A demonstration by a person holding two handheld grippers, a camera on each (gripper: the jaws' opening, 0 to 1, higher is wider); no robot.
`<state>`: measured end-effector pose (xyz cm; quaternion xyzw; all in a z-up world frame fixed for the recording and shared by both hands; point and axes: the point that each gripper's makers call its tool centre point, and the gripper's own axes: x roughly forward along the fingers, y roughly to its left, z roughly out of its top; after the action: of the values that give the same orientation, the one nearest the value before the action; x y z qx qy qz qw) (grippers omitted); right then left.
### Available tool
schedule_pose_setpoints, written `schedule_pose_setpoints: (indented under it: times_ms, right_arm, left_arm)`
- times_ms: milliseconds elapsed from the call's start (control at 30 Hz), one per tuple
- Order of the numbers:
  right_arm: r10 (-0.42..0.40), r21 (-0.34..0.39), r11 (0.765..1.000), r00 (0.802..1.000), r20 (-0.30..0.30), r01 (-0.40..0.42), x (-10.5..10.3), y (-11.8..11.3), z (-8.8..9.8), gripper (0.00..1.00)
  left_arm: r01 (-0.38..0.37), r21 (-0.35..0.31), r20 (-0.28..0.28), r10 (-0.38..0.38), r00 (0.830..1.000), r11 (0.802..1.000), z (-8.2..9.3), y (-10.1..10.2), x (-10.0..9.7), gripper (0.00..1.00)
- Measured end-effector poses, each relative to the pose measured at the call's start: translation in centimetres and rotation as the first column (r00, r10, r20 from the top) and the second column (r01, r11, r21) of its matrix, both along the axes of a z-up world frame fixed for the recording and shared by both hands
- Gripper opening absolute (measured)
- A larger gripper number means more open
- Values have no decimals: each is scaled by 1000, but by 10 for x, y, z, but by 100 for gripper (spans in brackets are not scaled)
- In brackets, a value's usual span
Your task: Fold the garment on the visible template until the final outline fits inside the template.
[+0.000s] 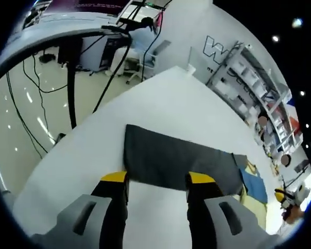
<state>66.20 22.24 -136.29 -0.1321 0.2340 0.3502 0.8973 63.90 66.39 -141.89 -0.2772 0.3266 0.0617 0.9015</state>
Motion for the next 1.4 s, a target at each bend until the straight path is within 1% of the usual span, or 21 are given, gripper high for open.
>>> schedule_pose_setpoints:
  times_ms: [67, 133, 233, 300, 367, 500, 633, 733, 800, 833, 867, 933, 967, 1033, 1067, 1167, 1200, 1267, 1333, 1400]
  right_arm:
    - [-8, -3, 1000, 1000, 0, 8, -1, -3, 1, 8]
    - [-20, -4, 1000, 1000, -1, 20, -2, -5, 2, 8]
    - [-29, -7, 1000, 1000, 2, 29, -3, -8, 4, 7]
    - [-32, -13, 999, 999, 5, 32, -3, -8, 5, 7]
    - [-34, -15, 999, 999, 7, 34, -5, -6, 8, 7]
    - [-43, -21, 999, 999, 10, 43, -8, -7, 12, 7]
    - [-58, -33, 998, 998, 21, 59, -11, -13, 18, 7]
    - [-73, -30, 997, 997, 31, 74, -13, -18, 24, 6]
    - [-78, -27, 996, 996, 39, 79, -14, -20, 27, 6]
    - [-83, -22, 996, 996, 40, 84, -15, -22, 28, 6]
    - [-85, -19, 996, 996, 41, 86, -15, -23, 28, 6]
    - [-83, -9, 996, 995, 48, 84, -16, -24, 29, 6]
    - [-84, -2, 996, 995, 49, 84, -16, -25, 30, 6]
    - [-73, 13, 997, 996, 57, 72, -16, -26, 30, 6]
    - [-68, 16, 998, 996, 56, 67, -16, -26, 29, 6]
    - [-53, 30, 998, 997, 53, 51, -17, -28, 29, 6]
    - [-47, 30, 999, 997, 55, 45, -17, -30, 29, 6]
    - [-46, 42, 998, 998, 51, 44, -17, -32, 29, 6]
    - [-41, 44, 998, 998, 53, 39, -17, -34, 29, 6]
    - [-34, 53, 998, 998, 49, 31, -17, -35, 28, 7]
  left_arm:
    - [-26, -16, 1, 26, 1000, 1000, 1, 1, 1, 39]
    - [-30, -13, -2, 30, 1000, 999, 0, 0, 1, 33]
    - [-30, -5, -10, 30, 999, 1000, -3, 0, 0, 21]
    - [-53, 1, -19, 53, 998, 999, -5, 4, -2, 11]
    - [-70, -9, -22, 70, 997, 997, -8, 7, -4, 3]
    - [-75, -20, 0, 75, 997, 997, -9, 9, -1, 2]
    - [-74, -12, 8, 74, 997, 997, -7, 11, 1, 2]
    - [-68, 25, 48, 66, 997, 997, 5, 10, 5, 2]
    - [-65, 30, 72, 63, 995, 997, 13, 8, 8, 1]
    - [-59, 34, 94, 55, 994, 998, 21, 6, 11, 1]
    - [-48, 38, 113, 43, 993, 998, 28, 3, 14, 1]
    - [-18, 61, 131, 10, 991, 998, 40, -4, 18, 1]
    - [-1, 59, 144, -7, 990, 998, 47, -10, 22, 1]
    - [16, 80, 166, -29, 986, 997, 58, -16, 29, 1]
    - [24, 80, 175, -37, 984, 997, 63, -20, 32, 1]
    - [46, 91, 198, -64, 978, 995, 80, -36, 37, 1]
    - [64, 91, 220, -83, 972, 994, 90, -45, 41, 1]
    - [102, 115, 235, -126, 964, 988, 102, -62, 45, 1]
    - [127, 113, 247, -152, 957, 985, 110, -76, 49, 1]
    - [158, 129, 252, -187, 949, 979, 118, -93, 52, 1]
